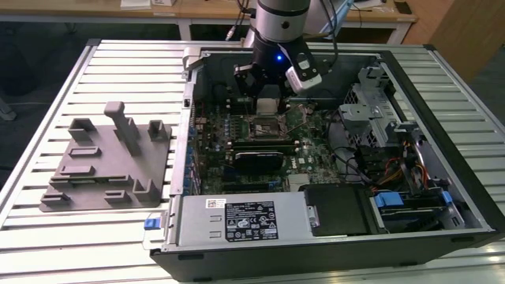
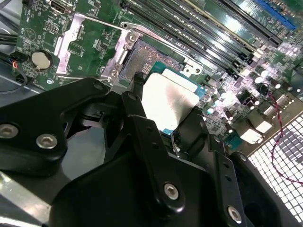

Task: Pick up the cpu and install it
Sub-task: 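Pick up the cpu and move it towards the insertion slot, then place the cpu into insertion slot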

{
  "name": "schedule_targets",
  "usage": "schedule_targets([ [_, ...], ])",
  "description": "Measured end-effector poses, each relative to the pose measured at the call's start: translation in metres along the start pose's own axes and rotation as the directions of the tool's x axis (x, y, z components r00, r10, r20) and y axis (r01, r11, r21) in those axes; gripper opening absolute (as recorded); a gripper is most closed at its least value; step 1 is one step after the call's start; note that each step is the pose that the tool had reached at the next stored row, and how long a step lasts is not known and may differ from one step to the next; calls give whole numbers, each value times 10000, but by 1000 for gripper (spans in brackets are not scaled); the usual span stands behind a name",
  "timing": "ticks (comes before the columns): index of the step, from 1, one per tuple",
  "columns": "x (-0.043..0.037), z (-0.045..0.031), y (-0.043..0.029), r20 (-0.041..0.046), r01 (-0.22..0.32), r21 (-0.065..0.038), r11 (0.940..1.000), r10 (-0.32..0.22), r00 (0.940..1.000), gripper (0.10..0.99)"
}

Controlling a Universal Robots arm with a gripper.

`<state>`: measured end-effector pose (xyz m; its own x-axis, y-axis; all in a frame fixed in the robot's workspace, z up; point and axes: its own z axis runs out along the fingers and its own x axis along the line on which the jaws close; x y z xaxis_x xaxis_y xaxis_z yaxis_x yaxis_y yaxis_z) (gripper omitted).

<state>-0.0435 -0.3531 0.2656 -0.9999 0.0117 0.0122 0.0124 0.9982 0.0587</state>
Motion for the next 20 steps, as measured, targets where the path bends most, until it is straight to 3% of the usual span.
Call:
schedule_targets([
  [13,-5,6,0,1,-12,-2,10000,12,10000,545],
  [17,-5,9,0,34,-560,-11,9984,560,9984,545],
  [20,-5,12,0,74,-1257,-22,9921,1257,9920,545],
])
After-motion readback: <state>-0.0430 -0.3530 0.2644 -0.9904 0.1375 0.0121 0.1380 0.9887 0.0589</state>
